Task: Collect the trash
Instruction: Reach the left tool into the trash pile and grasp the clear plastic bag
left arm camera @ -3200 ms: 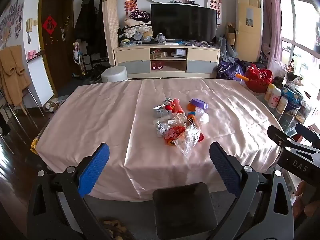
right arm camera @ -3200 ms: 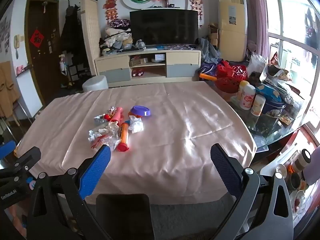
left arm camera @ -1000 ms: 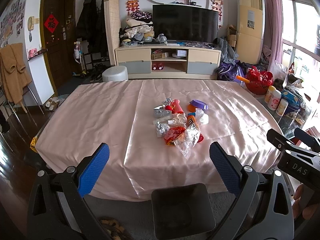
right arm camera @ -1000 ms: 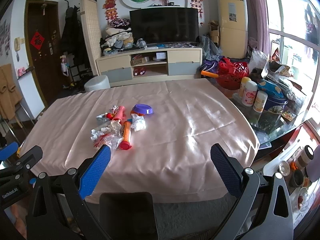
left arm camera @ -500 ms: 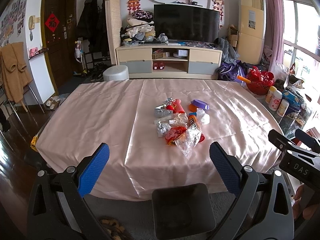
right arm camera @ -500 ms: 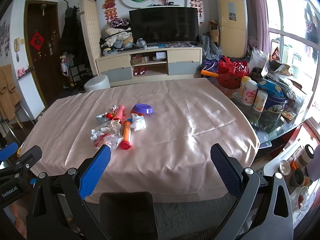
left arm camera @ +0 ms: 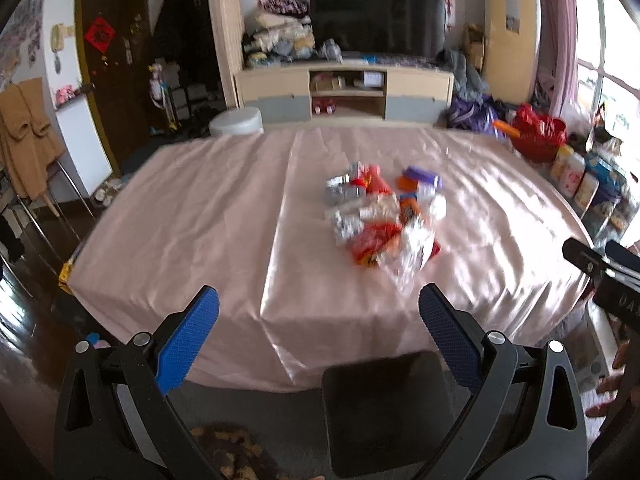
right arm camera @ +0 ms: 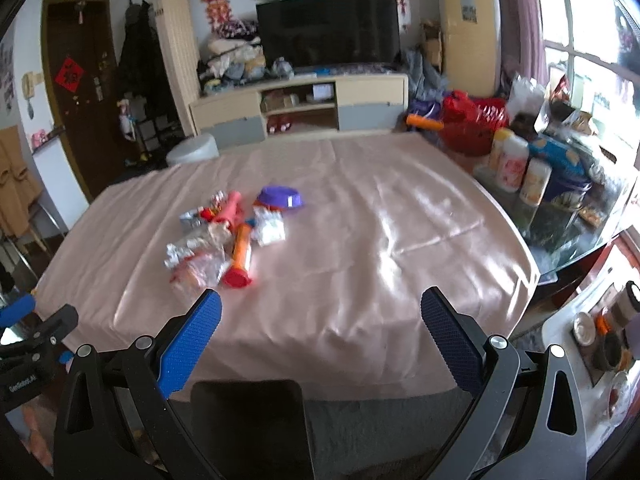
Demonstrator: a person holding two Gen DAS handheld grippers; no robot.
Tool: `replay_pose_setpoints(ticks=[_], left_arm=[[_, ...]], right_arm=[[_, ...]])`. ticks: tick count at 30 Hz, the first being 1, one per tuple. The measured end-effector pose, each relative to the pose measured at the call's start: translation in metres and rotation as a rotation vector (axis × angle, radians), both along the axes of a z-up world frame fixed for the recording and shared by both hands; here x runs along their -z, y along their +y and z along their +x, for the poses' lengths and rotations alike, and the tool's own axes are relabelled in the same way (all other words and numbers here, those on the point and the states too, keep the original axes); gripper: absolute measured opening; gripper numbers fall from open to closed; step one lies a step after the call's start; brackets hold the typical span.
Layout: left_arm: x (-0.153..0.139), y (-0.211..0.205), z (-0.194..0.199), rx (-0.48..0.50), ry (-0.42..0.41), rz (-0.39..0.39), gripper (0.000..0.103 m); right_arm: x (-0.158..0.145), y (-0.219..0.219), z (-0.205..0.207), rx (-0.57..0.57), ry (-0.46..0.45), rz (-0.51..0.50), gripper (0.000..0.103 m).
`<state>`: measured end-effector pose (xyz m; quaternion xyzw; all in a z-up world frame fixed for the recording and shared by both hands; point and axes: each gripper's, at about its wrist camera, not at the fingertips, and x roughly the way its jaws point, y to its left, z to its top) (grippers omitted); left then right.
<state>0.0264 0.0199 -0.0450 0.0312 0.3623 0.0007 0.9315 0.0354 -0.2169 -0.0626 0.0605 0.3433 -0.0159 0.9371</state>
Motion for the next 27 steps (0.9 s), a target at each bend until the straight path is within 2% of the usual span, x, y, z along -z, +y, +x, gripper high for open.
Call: replay_pose_setpoints(ticks=[3, 8, 15, 19, 21, 23, 27], left_arm=[[0.012, 0.000, 0.007, 0.010, 0.050, 0.019, 0.095], [0.025, 0.002, 0.019, 0.017, 0.101, -0.009, 0.095], [0.044, -0.015, 0.042, 0.091, 0.158, -0.060, 0.094], [0.049, -0.029, 0.058, 0.142, 0.173, -0.076, 0.081], [0.053, -0.037, 0.066, 0.169, 0.178, -0.082, 0.076], [0.055, -0.045, 0.073, 0.198, 0.183, -0.089, 0.071], [0.060, -0.066, 0.088, 0.258, 0.183, -0.077, 0.068]], right_arm=[[0.007, -0.001, 0.007, -0.011, 0.020, 0.010, 0.100], [0.009, 0.005, 0.021, -0.014, 0.045, -0.063, 0.100], [0.014, -0.005, 0.049, 0.015, 0.064, -0.019, 0.100], [0.025, -0.008, 0.070, -0.007, 0.108, 0.039, 0.099], [0.032, -0.015, 0.079, -0.003, 0.131, 0.098, 0.088], [0.042, -0.022, 0.092, -0.010, 0.168, 0.177, 0.083], [0.049, -0.026, 0.107, -0.014, 0.187, 0.203, 0.074]])
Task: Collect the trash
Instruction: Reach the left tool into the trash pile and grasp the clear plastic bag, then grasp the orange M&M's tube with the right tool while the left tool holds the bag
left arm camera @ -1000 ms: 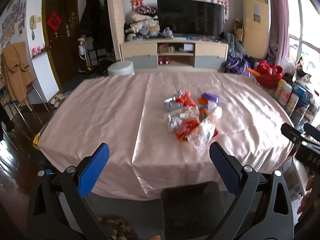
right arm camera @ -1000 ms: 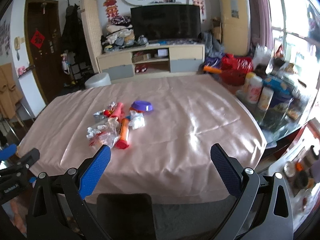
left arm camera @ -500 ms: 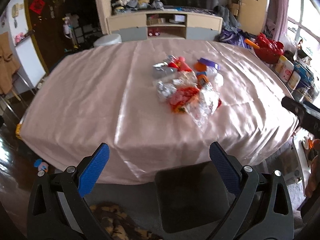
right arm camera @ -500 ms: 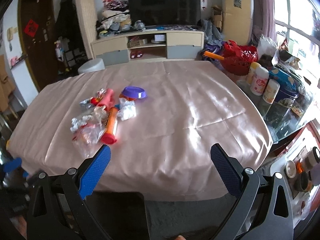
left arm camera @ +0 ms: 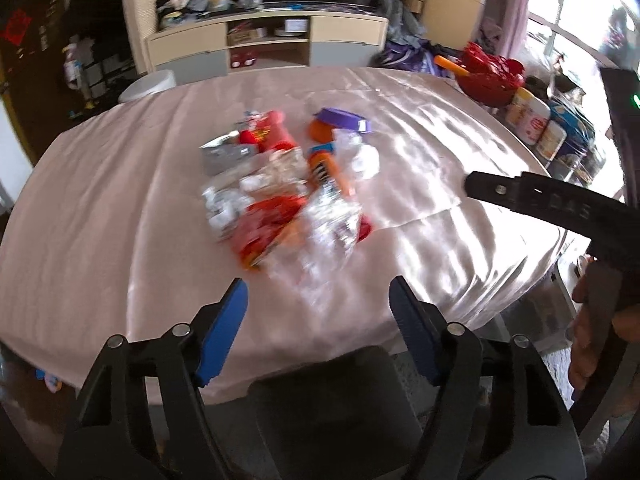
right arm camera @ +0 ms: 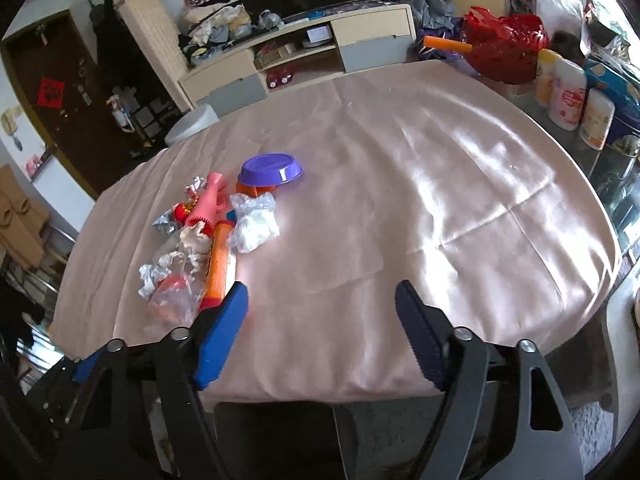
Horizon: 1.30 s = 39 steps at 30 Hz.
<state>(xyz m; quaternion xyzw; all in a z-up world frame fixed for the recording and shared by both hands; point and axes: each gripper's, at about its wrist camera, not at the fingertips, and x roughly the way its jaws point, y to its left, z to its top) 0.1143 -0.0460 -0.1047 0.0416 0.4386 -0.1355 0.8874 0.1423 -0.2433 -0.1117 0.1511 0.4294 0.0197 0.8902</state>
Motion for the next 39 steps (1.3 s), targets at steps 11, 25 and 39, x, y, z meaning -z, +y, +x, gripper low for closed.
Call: replay_pose_setpoints(ticks=[11, 25, 39], left_arm=[[0.017, -0.025, 0.027, 0.001, -0.049, 0.193, 0.068], [0.010, -0.009, 0.042, 0.025, -0.059, 0.105, 0.047], [-0.016, 0.051, 0.033, -0.070, -0.075, -0.009, 0.043]], right_arm=[[-0.010, 0.014, 0.020, -0.057, -0.023, 0.010, 0.072], [0.006, 0.018, 0.029, -0.073, 0.011, -0.005, 0.072], [0.030, 0.081, 0.047, -0.181, 0.071, -0.018, 0.036]])
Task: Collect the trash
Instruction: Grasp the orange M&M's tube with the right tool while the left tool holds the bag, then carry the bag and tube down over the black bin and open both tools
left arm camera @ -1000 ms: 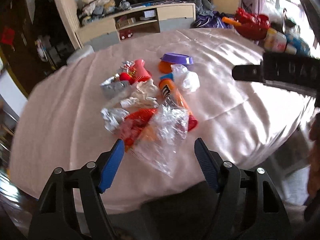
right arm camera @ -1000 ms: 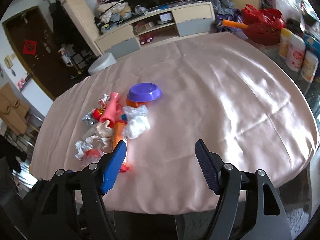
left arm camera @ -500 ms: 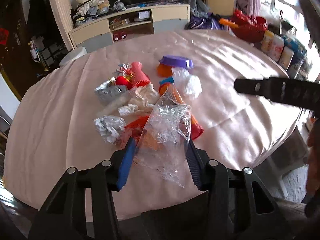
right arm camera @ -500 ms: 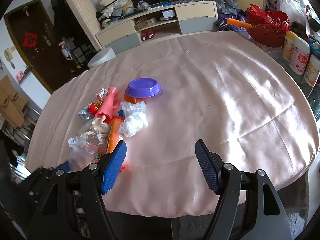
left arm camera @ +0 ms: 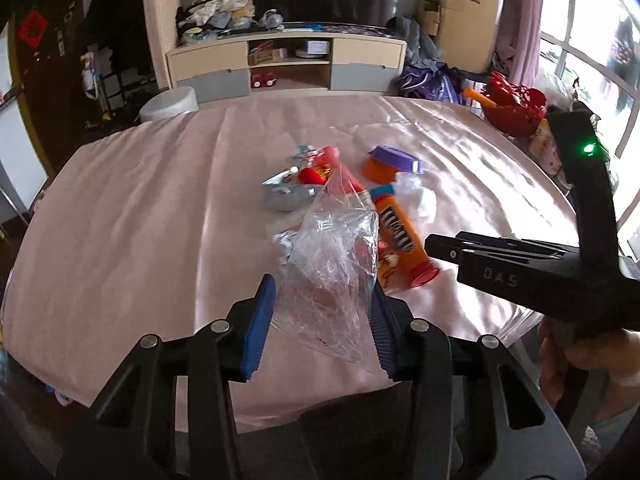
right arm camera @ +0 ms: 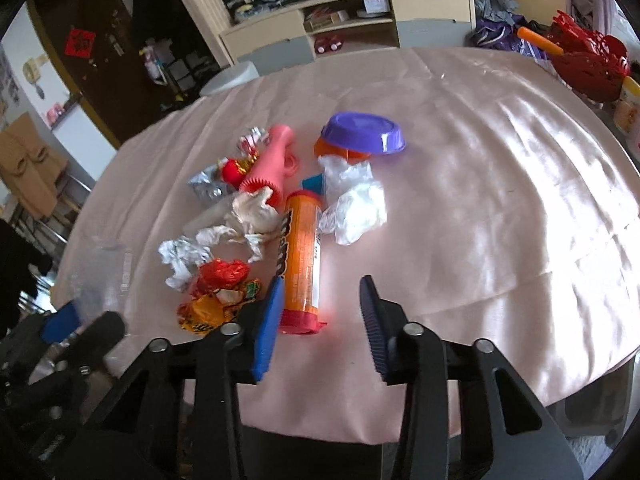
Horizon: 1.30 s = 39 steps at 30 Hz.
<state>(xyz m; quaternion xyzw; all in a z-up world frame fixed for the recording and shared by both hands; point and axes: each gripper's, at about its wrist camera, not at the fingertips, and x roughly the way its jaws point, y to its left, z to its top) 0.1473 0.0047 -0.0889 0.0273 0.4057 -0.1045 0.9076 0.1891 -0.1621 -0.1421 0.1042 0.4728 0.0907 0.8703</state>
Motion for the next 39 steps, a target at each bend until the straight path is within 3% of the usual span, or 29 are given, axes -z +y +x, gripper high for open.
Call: replay_pose_setpoints(ticks=[8, 15, 22, 29, 34, 39], left_arm=[[0.008, 0.019, 0.006, -0.025, 0.019, 0.003, 0.043], [0.011, 0.026, 0.006, -0.008, 0.025, -0.018, 0.043], [0.005, 0.028, -0.007, 0.013, 0.019, -0.051, 0.042], [-0.014, 0.019, -0.055, -0.003, -0.001, -0.082, 0.042], [0.006, 0.006, -0.093, -0.017, 0.066, -0.071, 0.042], [0.055, 0.001, -0.123, -0.021, 0.188, -0.092, 0.042]], right_arm=[[0.013, 0.022, 0.020, -0.049, 0.030, 0.045, 0.036], [0.018, 0.030, 0.018, -0.062, 0.026, 0.021, 0.031], [-0.020, -0.005, -0.035, -0.064, -0.078, 0.036, 0.030], [-0.042, -0.022, -0.101, -0.120, -0.122, 0.057, 0.030], [-0.025, -0.013, -0.142, -0.180, -0.090, 0.060, 0.030], [0.015, -0.008, -0.157, -0.190, 0.002, 0.048, 0.030]])
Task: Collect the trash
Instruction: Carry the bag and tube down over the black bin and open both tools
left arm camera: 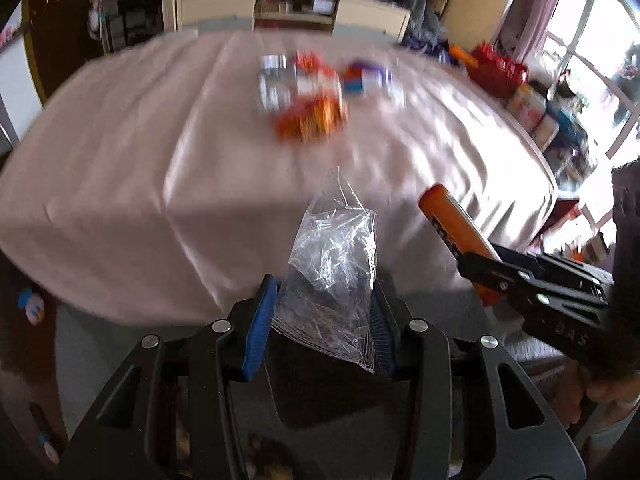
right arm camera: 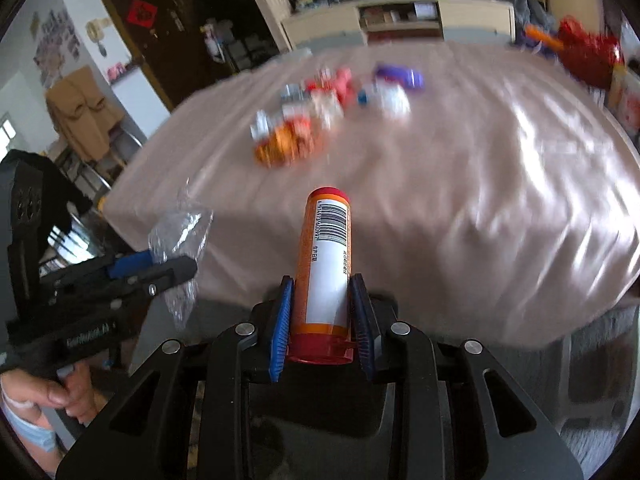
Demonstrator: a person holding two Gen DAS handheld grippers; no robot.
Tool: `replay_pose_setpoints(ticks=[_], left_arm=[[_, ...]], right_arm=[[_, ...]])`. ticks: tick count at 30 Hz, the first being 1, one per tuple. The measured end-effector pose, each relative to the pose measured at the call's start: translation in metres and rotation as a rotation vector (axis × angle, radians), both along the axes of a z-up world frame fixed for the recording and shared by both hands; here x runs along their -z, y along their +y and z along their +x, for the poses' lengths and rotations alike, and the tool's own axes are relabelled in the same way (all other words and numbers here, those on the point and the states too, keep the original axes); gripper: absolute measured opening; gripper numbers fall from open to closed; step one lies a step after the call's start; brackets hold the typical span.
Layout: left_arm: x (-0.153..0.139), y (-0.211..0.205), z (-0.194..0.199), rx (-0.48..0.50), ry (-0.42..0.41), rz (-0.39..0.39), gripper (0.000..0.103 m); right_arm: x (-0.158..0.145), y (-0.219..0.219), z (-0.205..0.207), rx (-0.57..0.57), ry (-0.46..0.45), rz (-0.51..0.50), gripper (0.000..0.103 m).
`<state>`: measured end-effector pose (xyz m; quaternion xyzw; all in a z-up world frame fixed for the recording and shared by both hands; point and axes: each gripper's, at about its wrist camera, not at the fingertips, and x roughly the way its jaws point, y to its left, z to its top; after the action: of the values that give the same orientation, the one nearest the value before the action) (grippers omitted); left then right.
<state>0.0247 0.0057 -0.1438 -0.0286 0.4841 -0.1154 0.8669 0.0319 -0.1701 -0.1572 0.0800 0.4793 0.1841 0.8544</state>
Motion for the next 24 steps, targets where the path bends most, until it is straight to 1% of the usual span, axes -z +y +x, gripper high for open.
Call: replay_pose_setpoints(ticks=[3, 7, 10, 12, 17, 20, 22, 24], left_arm=[[0.022, -0.005, -0.015, 0.010, 0.045, 0.004, 0.042], [0.048, -0.007, -0.025, 0.013, 0.085, 0.001, 0.042], [0.070, -0.005, -0.025, 0.009, 0.138, 0.001, 0.042], [0.078, -0.004, -0.024, 0.012, 0.161, -0.009, 0.042], [0.089, -0.011, -0.021, 0.023, 0.188, 0.003, 0.042], [0.092, -0.013, -0.016, 0.003, 0.201, 0.010, 0.042], [0.093, -0.014, -0.013, -0.015, 0.210, 0.016, 0.046], [0.089, -0.010, -0.011, -0.036, 0.213, 0.018, 0.047]], right_arm=[[0.027, 0.001, -0.006, 0.006, 0.065, -0.017, 0.030], [0.056, -0.002, -0.006, 0.017, 0.161, 0.003, 0.030], [0.070, -0.007, -0.007, 0.028, 0.195, -0.007, 0.030], [0.074, -0.009, -0.003, 0.032, 0.211, -0.006, 0.030], [0.075, -0.007, 0.001, 0.039, 0.209, -0.007, 0.030], [0.075, -0.005, 0.006, 0.055, 0.215, -0.004, 0.030], [0.073, -0.005, 0.008, 0.070, 0.215, 0.002, 0.032], [0.069, -0.006, 0.009, 0.085, 0.206, -0.004, 0.033]])
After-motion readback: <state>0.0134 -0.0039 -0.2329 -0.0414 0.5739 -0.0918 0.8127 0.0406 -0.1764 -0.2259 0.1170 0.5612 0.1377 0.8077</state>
